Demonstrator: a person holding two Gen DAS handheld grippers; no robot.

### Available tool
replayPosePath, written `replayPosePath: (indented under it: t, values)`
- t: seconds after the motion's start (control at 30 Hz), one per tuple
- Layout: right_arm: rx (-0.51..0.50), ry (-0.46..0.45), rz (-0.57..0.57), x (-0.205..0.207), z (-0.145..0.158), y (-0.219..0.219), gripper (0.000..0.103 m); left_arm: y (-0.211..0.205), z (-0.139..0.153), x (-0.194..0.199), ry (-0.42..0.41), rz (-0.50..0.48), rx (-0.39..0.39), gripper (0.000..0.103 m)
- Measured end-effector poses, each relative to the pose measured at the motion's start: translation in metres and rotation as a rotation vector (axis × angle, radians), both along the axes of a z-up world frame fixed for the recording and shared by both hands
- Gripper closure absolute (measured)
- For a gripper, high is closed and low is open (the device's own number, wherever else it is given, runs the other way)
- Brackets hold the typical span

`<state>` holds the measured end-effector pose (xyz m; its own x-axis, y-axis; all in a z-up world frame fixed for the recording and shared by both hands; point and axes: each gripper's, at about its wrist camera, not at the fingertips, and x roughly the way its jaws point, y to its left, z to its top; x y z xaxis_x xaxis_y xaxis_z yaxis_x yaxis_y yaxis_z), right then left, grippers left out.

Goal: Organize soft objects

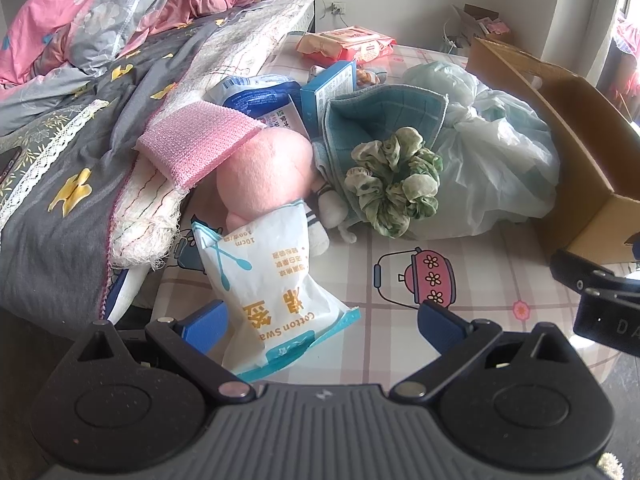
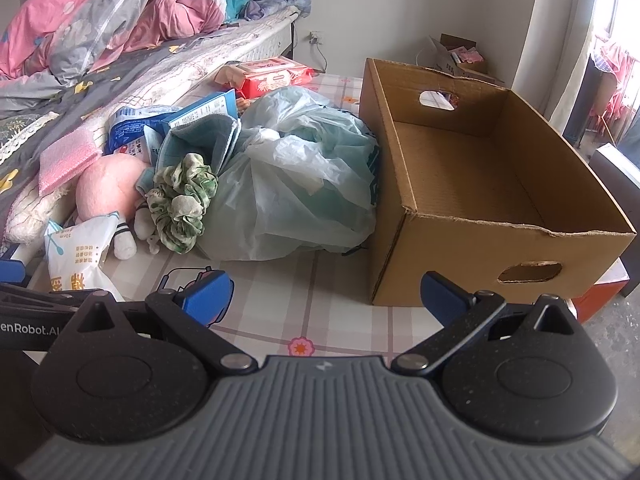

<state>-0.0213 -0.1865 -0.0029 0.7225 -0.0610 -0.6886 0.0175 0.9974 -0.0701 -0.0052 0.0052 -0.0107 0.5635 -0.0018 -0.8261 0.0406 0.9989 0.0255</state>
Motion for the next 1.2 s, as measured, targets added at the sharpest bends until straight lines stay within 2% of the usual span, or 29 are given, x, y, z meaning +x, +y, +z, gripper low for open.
replayPosePath:
  t: [1.2]
  values:
    - [-0.004, 0.0, 0.007, 0.003, 0.0003, 0.0041, 0.001, 0.0021, 0.0056, 0.0005, -0.006, 0.005, -0.001, 0.001]
